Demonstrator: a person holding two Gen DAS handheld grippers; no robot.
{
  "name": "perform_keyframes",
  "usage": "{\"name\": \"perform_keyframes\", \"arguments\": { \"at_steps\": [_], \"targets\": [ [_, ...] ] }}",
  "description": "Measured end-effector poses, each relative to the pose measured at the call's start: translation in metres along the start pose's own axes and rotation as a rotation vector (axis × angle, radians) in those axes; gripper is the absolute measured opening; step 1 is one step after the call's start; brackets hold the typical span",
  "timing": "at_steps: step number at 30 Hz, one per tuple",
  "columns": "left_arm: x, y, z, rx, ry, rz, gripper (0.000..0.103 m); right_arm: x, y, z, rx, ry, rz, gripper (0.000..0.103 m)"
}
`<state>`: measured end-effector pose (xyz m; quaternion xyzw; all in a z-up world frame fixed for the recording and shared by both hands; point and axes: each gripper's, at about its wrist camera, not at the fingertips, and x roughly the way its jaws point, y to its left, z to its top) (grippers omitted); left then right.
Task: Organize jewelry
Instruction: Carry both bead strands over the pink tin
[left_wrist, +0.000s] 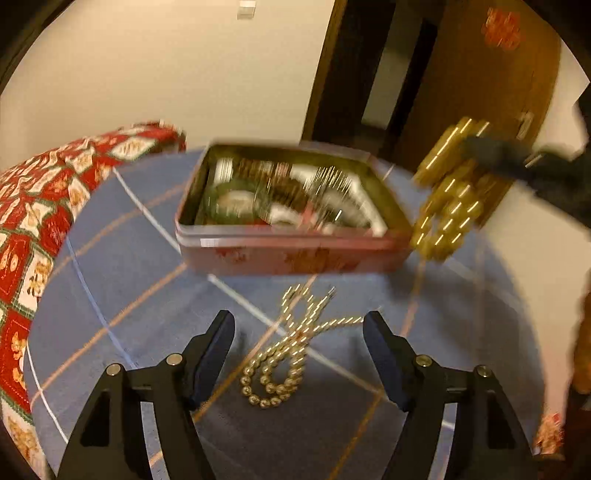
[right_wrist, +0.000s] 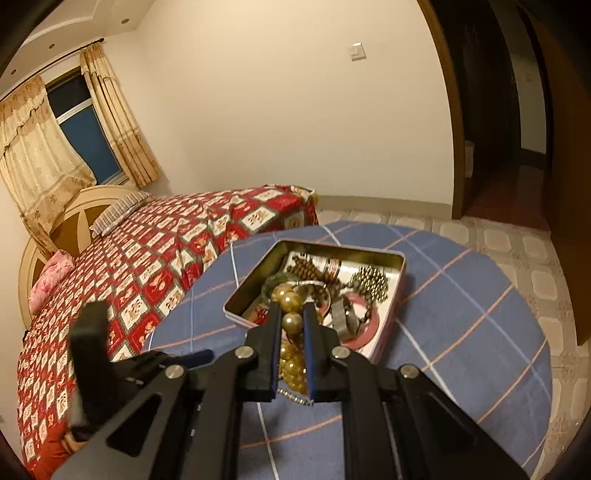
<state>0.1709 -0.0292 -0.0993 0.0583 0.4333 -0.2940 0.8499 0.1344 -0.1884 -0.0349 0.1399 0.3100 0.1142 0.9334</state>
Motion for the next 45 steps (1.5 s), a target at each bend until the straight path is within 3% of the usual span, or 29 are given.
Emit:
{"name": "perform_keyframes", "arguments": {
  "at_steps": [3, 4, 5, 8, 12, 16, 17, 21, 29, 31, 34, 39, 40, 43, 45],
  "targets": [
    [0.017, -0.004, -0.007, 0.017, 0.052, 0.009, 0.068, -0.003, 0.000, 0.000, 0.004, -0.003, 0.007, 0.014],
    [0.015, -0.005, -0.006, 0.024, 0.040, 0.016, 0.057, -0.004, 0.000, 0.000, 0.004, -0.008, 0.004, 0.014],
    [0.016, -0.005, -0.006, 0.019, 0.037, 0.021, 0.037, -0.005, -0.001, 0.001, 0.004, -0.010, 0.003, 0.014],
    [0.017, -0.003, -0.006, 0.035, 0.036, 0.058, 0.014, -0.004, -0.001, 0.001, 0.012, -0.009, 0.007, 0.014],
    [0.016, 0.001, -0.004, -0.010, 0.035, 0.019, 0.012, -0.004, 0.001, -0.001, 0.012, -0.009, 0.011, 0.014],
    [0.002, -0.006, 0.000, -0.019, -0.021, 0.014, 0.012, -0.007, 0.003, 0.001, 0.009, -0.019, 0.011, 0.014],
    [-0.004, -0.008, 0.002, -0.020, -0.040, 0.001, 0.000, -0.008, 0.004, 0.002, 0.008, -0.023, 0.011, 0.014],
    [-0.033, -0.014, 0.019, -0.019, -0.127, -0.029, 0.000, -0.010, 0.007, 0.007, 0.000, -0.041, 0.011, 0.014],
    [-0.051, -0.018, 0.048, 0.004, -0.205, -0.026, 0.000, -0.010, 0.009, 0.019, -0.004, -0.061, 0.009, 0.014],
    [-0.049, -0.017, 0.048, 0.021, -0.181, -0.014, 0.000, -0.011, 0.009, 0.019, -0.008, -0.065, 0.005, 0.014],
    [-0.034, -0.016, 0.034, 0.066, -0.085, 0.020, 0.000, -0.011, 0.007, 0.017, -0.009, -0.061, 0.000, 0.014],
    [0.020, -0.005, 0.007, 0.004, 0.137, 0.075, 0.002, -0.005, 0.001, 0.012, 0.012, -0.037, 0.011, 0.014],
    [0.021, -0.007, 0.004, 0.003, 0.100, 0.056, 0.002, -0.004, 0.001, 0.011, 0.015, -0.033, 0.013, 0.014],
    [0.020, -0.014, 0.004, 0.034, 0.080, 0.057, 0.016, -0.004, -0.001, 0.010, 0.017, -0.031, 0.017, 0.014],
    [0.020, -0.016, 0.006, 0.032, 0.089, 0.046, 0.041, -0.004, -0.001, 0.010, 0.018, -0.032, 0.018, 0.014]
  ]
}}
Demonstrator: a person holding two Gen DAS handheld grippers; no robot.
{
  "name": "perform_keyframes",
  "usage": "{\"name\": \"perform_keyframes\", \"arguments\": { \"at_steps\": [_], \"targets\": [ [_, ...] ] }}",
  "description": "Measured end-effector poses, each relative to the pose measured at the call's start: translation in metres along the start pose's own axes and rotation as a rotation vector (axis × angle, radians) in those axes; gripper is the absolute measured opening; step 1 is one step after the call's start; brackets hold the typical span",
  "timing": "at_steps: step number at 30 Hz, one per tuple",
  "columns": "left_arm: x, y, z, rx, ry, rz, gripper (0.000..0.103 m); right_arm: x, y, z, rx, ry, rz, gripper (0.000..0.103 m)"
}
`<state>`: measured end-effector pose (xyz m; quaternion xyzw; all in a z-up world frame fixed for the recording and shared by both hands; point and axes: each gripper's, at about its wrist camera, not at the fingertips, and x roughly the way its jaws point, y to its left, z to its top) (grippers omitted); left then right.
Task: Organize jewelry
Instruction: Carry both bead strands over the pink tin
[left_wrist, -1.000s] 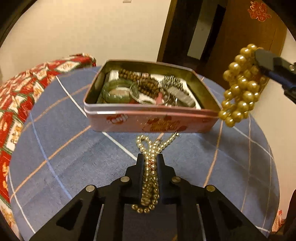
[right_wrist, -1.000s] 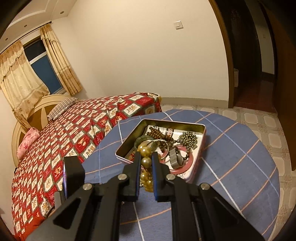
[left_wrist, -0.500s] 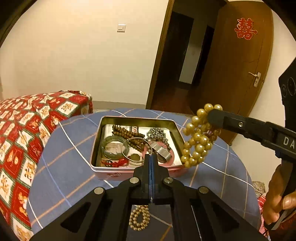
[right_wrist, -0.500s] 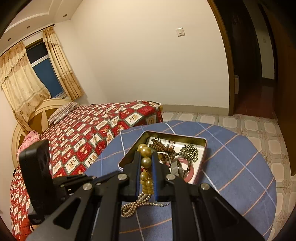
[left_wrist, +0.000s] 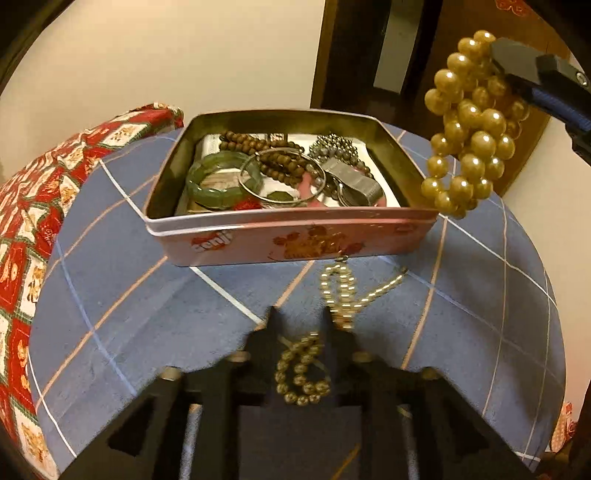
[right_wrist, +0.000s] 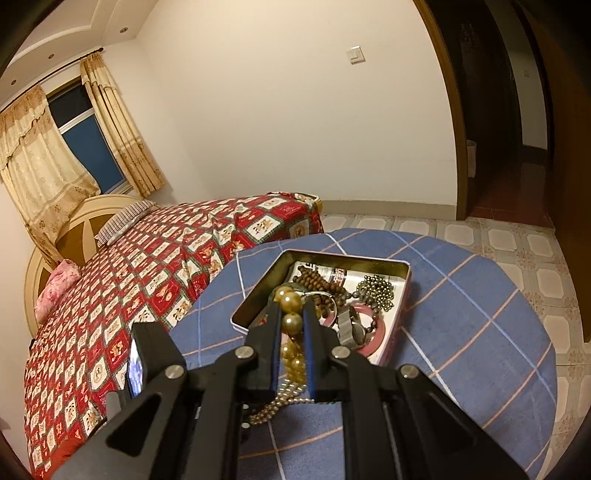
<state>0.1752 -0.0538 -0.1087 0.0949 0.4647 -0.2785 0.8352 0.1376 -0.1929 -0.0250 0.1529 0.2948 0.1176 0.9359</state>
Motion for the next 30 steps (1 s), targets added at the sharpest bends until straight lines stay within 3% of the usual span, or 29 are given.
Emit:
{"name": "perform_keyframes", "arguments": {
  "at_steps": [3, 6, 8, 10, 13, 15, 17, 18, 19, 24, 30],
  "targets": [
    [0.000, 0.003, -0.002, -0.035, -0.014, -0.087, 0.066, -0.001, -0.001, -0.001, 0.000, -0.002, -0.001, 0.014],
    [-0.012, 0.004, -0.002, -0.068, -0.061, -0.077, 0.066, 0.000, -0.003, -0.001, 0.004, 0.002, -0.003, 0.014],
    [-0.030, 0.000, 0.001, -0.066, -0.134, -0.112, 0.066, 0.001, -0.006, -0.002, 0.012, 0.005, -0.003, 0.014],
    [-0.040, -0.009, 0.003, -0.038, -0.147, -0.146, 0.066, 0.000, -0.008, -0.002, 0.017, 0.005, -0.005, 0.014],
    [-0.024, -0.036, 0.001, 0.046, -0.055, -0.122, 0.047, -0.001, -0.011, -0.002, 0.026, 0.003, -0.003, 0.014],
    [-0.006, -0.043, -0.005, 0.053, 0.013, -0.109, 0.043, -0.003, -0.012, -0.001, 0.025, -0.002, -0.004, 0.014],
    [0.000, -0.052, -0.009, 0.099, -0.012, -0.043, 0.037, -0.005, -0.012, -0.002, 0.023, -0.003, -0.006, 0.014],
    [0.002, -0.057, -0.009, 0.119, -0.020, 0.000, 0.022, -0.005, -0.012, -0.001, 0.024, -0.002, -0.006, 0.014],
    [0.004, -0.058, -0.008, 0.123, -0.017, -0.003, 0.013, -0.005, -0.012, -0.002, 0.025, -0.001, -0.006, 0.014],
    [0.007, -0.035, -0.004, 0.052, -0.007, -0.136, 0.012, -0.008, -0.014, -0.001, 0.031, -0.012, -0.009, 0.014],
    [-0.037, -0.014, -0.004, 0.000, -0.134, -0.183, 0.012, -0.008, -0.017, 0.003, 0.036, -0.022, -0.016, 0.014]
  ]
}}
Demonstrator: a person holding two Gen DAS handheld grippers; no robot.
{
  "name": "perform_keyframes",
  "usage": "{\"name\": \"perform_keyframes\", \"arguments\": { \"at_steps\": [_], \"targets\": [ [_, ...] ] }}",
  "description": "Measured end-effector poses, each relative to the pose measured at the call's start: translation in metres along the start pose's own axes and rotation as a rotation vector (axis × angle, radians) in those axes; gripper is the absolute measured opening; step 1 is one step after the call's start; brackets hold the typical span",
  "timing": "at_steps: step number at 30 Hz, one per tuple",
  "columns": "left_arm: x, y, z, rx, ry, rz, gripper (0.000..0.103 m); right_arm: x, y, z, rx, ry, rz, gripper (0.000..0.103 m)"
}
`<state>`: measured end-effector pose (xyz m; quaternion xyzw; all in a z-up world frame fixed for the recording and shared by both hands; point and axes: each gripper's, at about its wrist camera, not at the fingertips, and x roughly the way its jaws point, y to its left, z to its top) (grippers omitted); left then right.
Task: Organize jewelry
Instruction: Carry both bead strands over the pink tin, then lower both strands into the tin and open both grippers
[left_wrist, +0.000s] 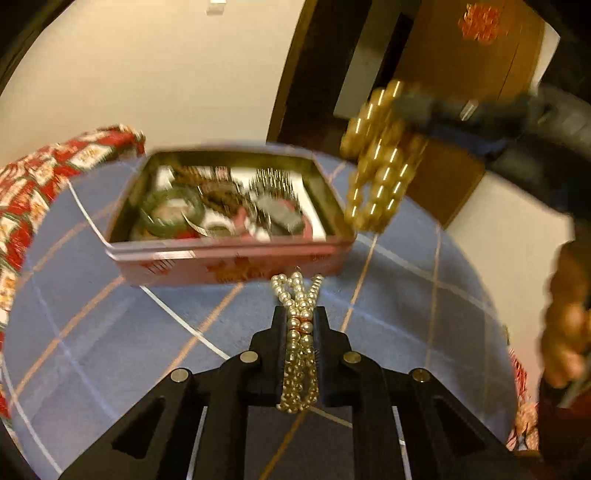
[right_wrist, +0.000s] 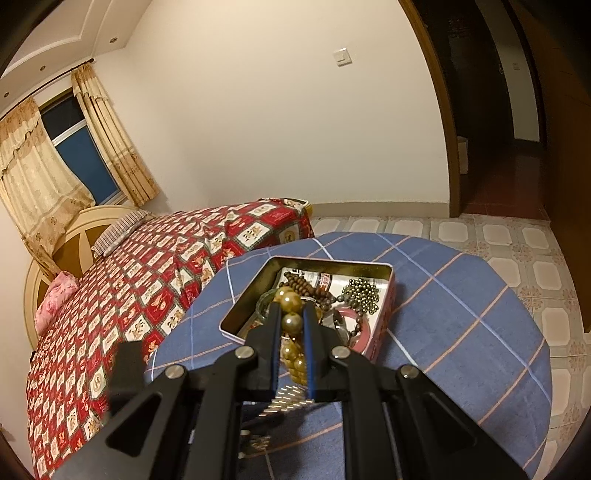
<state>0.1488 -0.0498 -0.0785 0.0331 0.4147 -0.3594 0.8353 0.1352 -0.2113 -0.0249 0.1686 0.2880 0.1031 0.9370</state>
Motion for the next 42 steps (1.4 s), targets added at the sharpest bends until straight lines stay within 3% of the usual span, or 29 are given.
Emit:
{"name": "perform_keyframes", "arguments": {
  "at_steps": [6, 14, 25, 36, 38, 39, 40, 41, 42],
  "targets": [
    [-0.040, 0.004, 0.035, 0.001, -0.139, 0.016, 0.013, 0.010, 0.003, 0.010, -0.005, -0.007, -0.001, 0.014],
    [-0.007, 0.040, 0.093, -0.027, -0.243, 0.107, 0.013, 0.041, -0.002, 0.035, 0.019, -0.035, -0.044, 0.014],
    [0.037, 0.046, 0.091, -0.088, -0.212, 0.127, 0.013, 0.111, -0.024, 0.023, 0.051, 0.079, -0.159, 0.014],
    [0.064, 0.054, 0.079, -0.114, -0.147, 0.194, 0.014, 0.129, -0.029, 0.011, 0.014, 0.142, -0.190, 0.016],
    [0.067, 0.055, 0.078, -0.132, -0.112, 0.176, 0.020, 0.129, -0.030, 0.010, 0.024, 0.155, -0.184, 0.029],
    [0.066, 0.055, 0.078, -0.147, -0.097, 0.171, 0.037, 0.125, -0.031, 0.009, 0.032, 0.147, -0.186, 0.034],
    [0.065, 0.055, 0.078, -0.157, -0.091, 0.169, 0.047, 0.121, -0.032, 0.009, 0.036, 0.136, -0.190, 0.050],
    [0.062, 0.053, 0.077, -0.160, -0.098, 0.163, 0.055, 0.119, -0.032, 0.009, 0.040, 0.122, -0.197, 0.064],
    [0.057, 0.050, 0.076, -0.151, -0.119, 0.153, 0.057, 0.112, -0.032, 0.010, 0.044, 0.096, -0.203, 0.068]
  ]
}}
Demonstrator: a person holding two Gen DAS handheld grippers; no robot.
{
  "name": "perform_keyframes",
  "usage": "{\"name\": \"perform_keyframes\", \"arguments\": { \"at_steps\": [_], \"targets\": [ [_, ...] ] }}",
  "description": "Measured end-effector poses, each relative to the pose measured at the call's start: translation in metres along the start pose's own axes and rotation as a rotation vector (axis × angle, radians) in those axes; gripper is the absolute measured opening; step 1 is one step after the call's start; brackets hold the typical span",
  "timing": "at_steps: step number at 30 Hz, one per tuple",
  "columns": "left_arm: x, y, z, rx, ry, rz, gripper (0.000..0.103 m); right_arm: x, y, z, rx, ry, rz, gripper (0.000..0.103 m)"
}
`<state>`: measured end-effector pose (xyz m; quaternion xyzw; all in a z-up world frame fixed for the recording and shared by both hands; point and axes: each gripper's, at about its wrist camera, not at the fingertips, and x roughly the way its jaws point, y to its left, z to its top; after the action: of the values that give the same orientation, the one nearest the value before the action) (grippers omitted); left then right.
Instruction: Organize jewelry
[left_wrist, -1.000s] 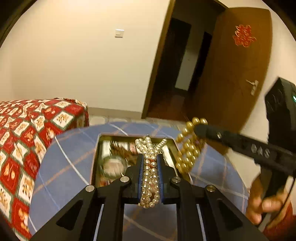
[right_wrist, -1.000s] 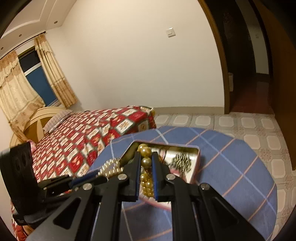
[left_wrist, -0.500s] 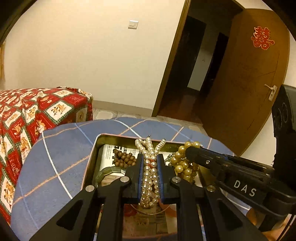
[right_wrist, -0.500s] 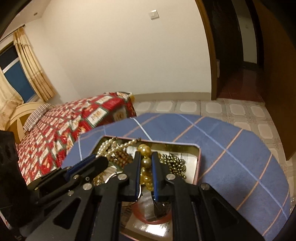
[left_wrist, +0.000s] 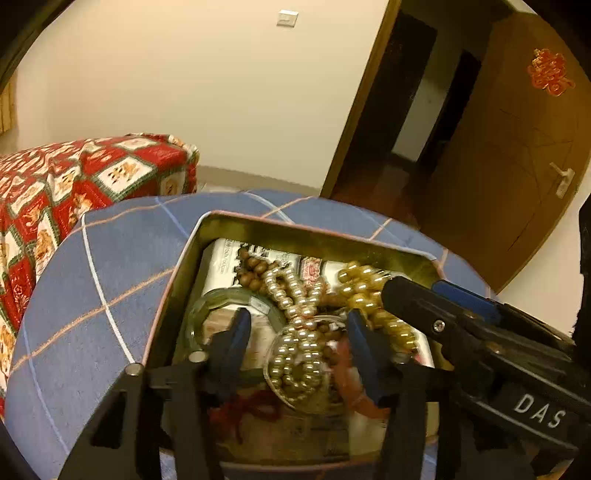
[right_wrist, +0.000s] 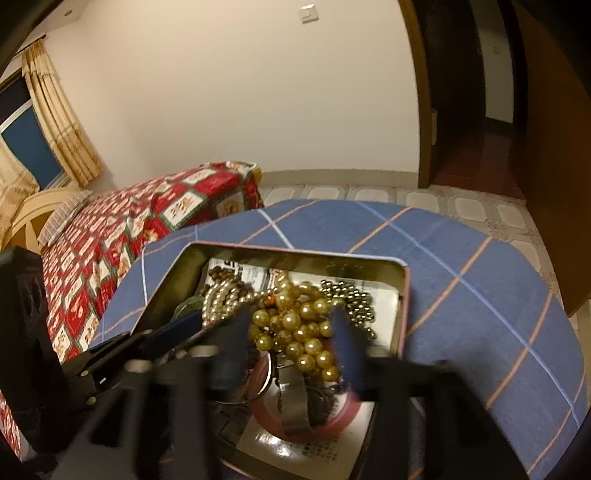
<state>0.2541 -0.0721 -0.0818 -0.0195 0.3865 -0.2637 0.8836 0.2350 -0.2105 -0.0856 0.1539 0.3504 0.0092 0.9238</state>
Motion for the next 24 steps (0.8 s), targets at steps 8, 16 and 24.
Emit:
{"name": "perform_keyframes", "arguments": {
  "at_steps": [8, 16, 24],
  "targets": [
    [-0.035, -0.016, -0.011, 0.055, -0.090, 0.095, 0.063, -0.025, 0.010, -0.005, -0.031, -0.057, -0.050, 0.075],
    [-0.054, -0.005, -0.044, -0.036, -0.116, 0.133, 0.065, -0.041, 0.020, -0.030, -0.050, -0.118, -0.083, 0.093],
    [-0.062, -0.008, -0.063, -0.016, -0.129, 0.193, 0.065, -0.048, 0.028, -0.047, -0.076, -0.126, -0.092, 0.093]
  ]
}}
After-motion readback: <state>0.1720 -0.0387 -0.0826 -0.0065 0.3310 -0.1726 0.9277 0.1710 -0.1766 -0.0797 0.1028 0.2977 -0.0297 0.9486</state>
